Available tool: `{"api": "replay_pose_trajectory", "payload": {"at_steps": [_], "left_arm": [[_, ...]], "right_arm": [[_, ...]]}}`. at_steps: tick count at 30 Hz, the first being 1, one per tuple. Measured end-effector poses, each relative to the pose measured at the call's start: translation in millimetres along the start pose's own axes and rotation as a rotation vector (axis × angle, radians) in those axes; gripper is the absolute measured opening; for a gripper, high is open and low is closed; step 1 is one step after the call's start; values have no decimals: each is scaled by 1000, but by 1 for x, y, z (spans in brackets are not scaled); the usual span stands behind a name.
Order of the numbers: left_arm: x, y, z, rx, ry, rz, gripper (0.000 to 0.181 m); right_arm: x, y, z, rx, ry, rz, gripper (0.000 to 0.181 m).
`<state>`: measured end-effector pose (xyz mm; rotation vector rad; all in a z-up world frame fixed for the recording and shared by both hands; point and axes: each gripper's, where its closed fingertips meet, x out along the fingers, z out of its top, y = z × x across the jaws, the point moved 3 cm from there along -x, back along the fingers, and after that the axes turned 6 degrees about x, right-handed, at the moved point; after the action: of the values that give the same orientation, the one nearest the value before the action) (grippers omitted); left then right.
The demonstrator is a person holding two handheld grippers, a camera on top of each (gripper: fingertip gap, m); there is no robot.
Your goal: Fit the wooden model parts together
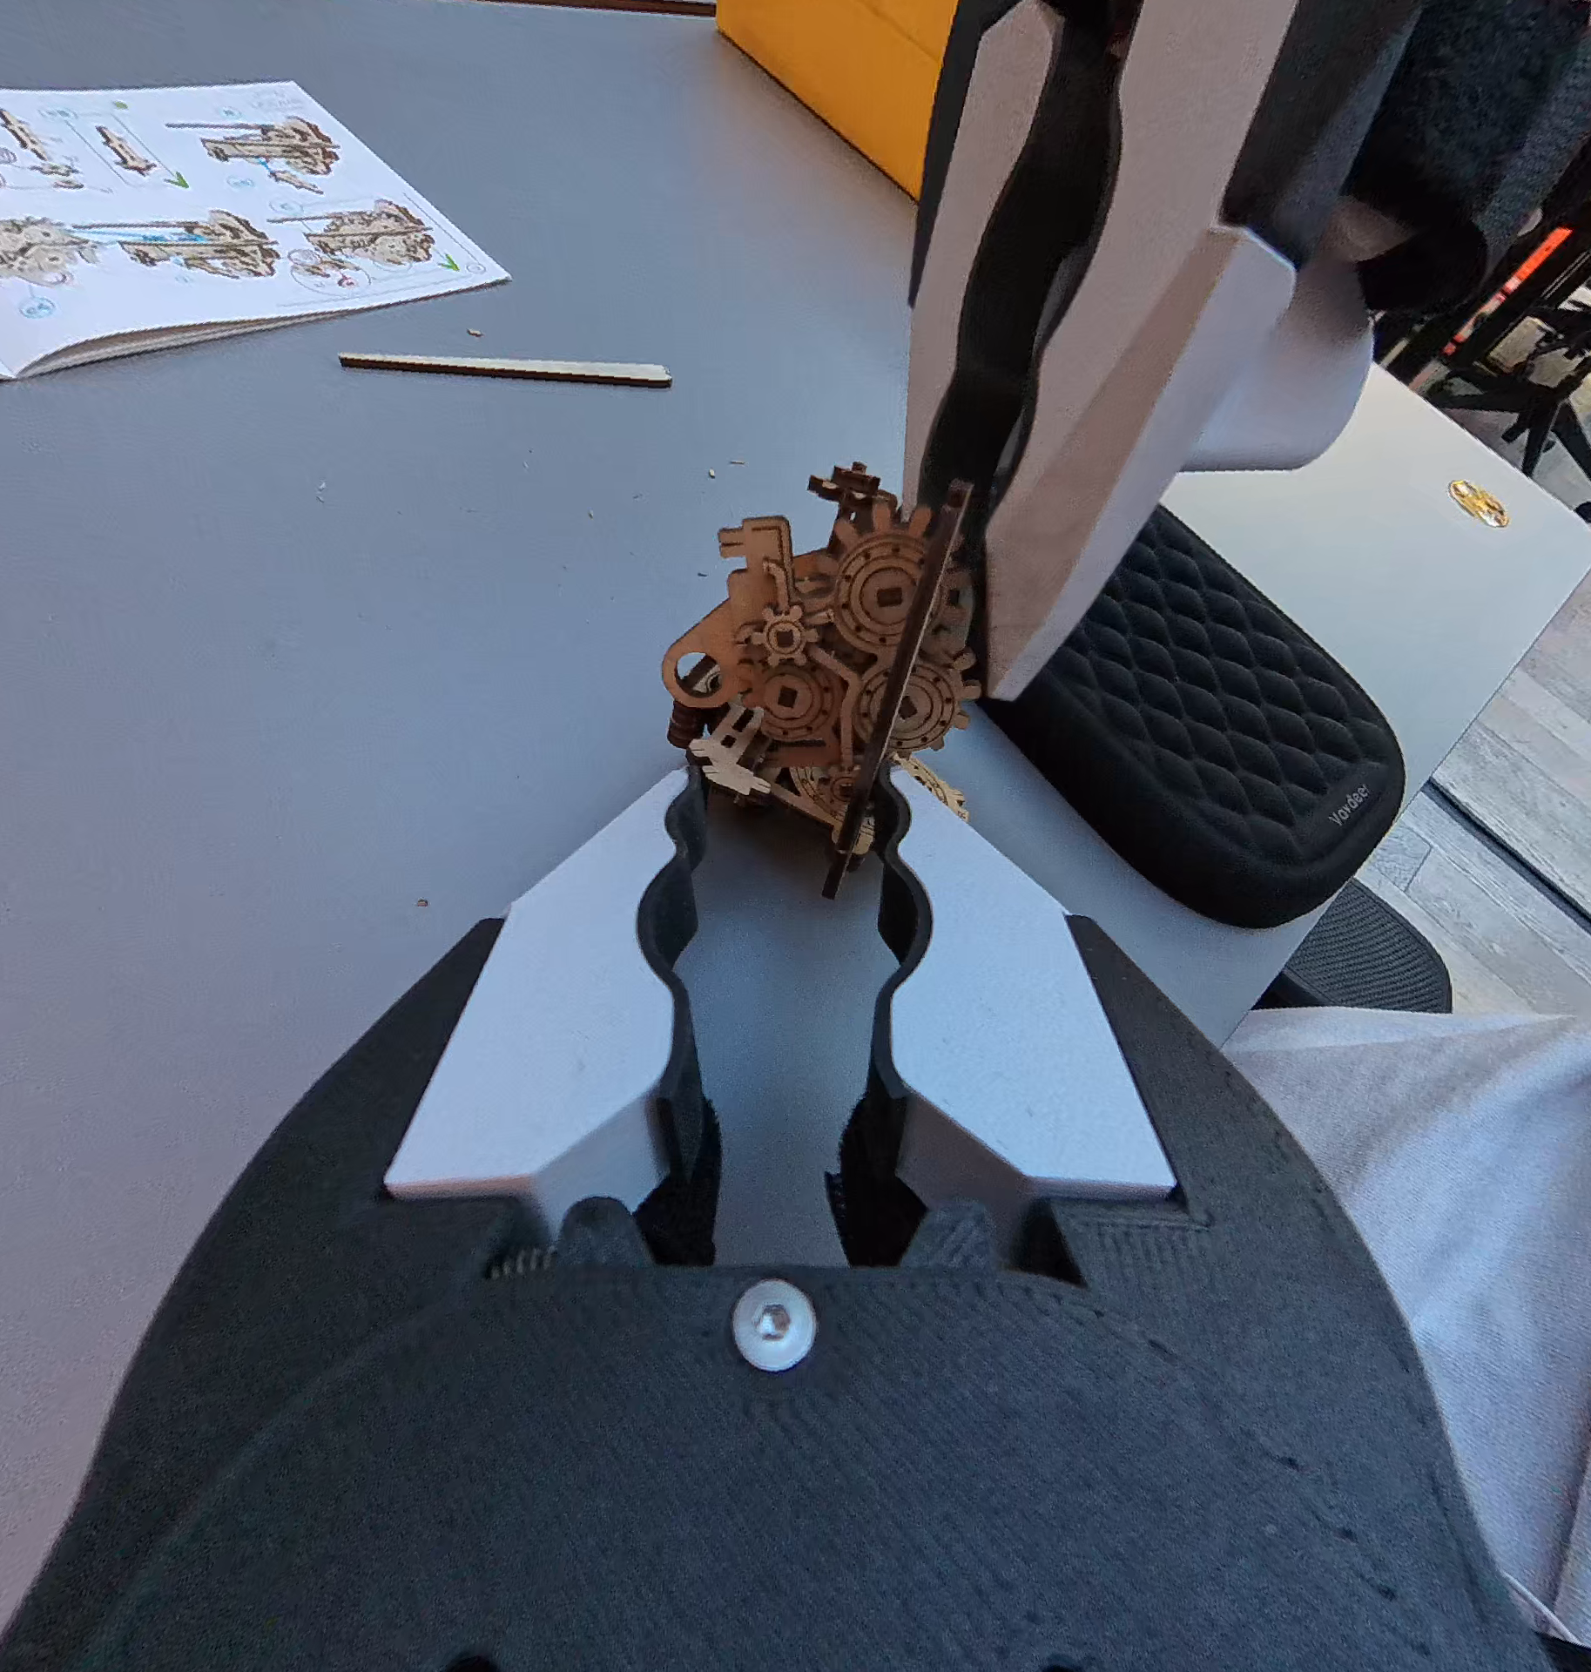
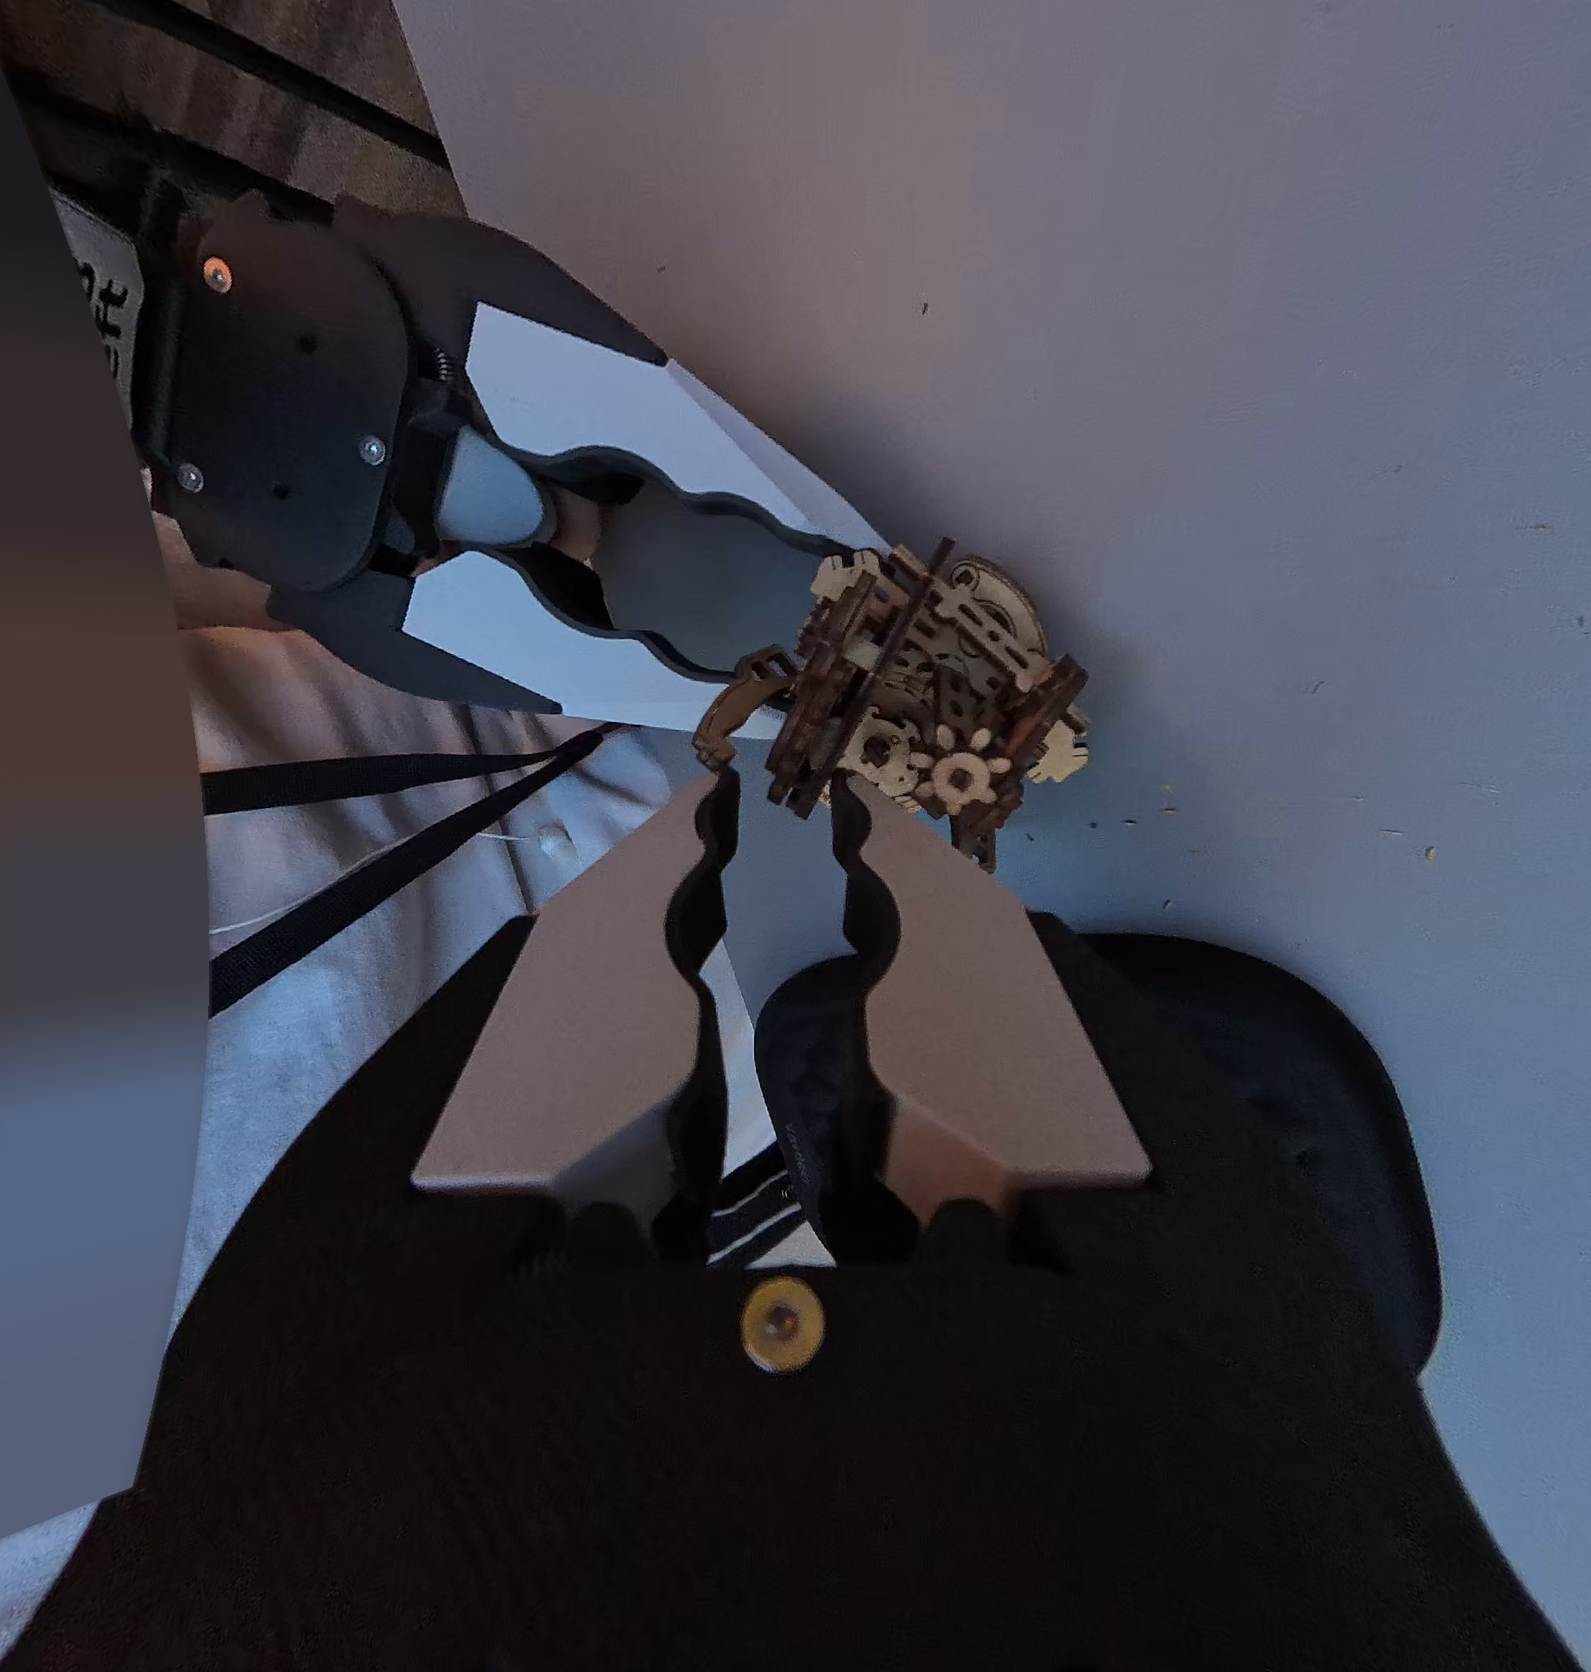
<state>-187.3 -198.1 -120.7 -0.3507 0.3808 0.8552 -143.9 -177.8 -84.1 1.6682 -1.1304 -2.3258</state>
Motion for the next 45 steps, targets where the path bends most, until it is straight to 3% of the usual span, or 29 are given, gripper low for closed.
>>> {"api": "replay_pose_trajectory", "payload": {"at_steps": [8, 13, 15, 19, 21, 22, 25, 28, 35, 41, 45], "left_arm": [[0, 0, 0, -9, 4, -9, 36], [0, 1, 0, -26, 2, -17, 36], [1, 2, 0, -29, 2, -17, 36], [1, 1, 0, -19, 2, -9, 36], [2, 1, 1, -10, 4, 0, 36], [2, 1, 1, -6, 5, 5, 36], [3, 0, 1, 13, 7, 24, 36], [4, -2, 2, 35, 8, 49, 36], [6, -5, 2, 105, 19, 107, 36], [6, -6, 2, 108, 19, 110, 36], [7, -6, 2, 105, 20, 110, 36]], "right_arm": [[-4, 3, -4, -56, -27, -74, 20], [-17, 7, -2, -138, -154, -169, 17], [-30, 14, 3, -231, -292, -210, 10], [-68, 33, 7, -552, -747, -384, 5], [-71, 42, 0, -638, -941, -355, 3], [-61, 46, -6, -657, -959, -275, 2], [-34, 34, -16, -476, -904, -163, 0], [-32, 30, -17, -438, -989, -296, 0], [-15, 5, -28, -253, -930, -430, 21], [8, -3, -28, -82, -919, -225, 26], [11, -7, -24, -54, -919, -205, 16]]}}
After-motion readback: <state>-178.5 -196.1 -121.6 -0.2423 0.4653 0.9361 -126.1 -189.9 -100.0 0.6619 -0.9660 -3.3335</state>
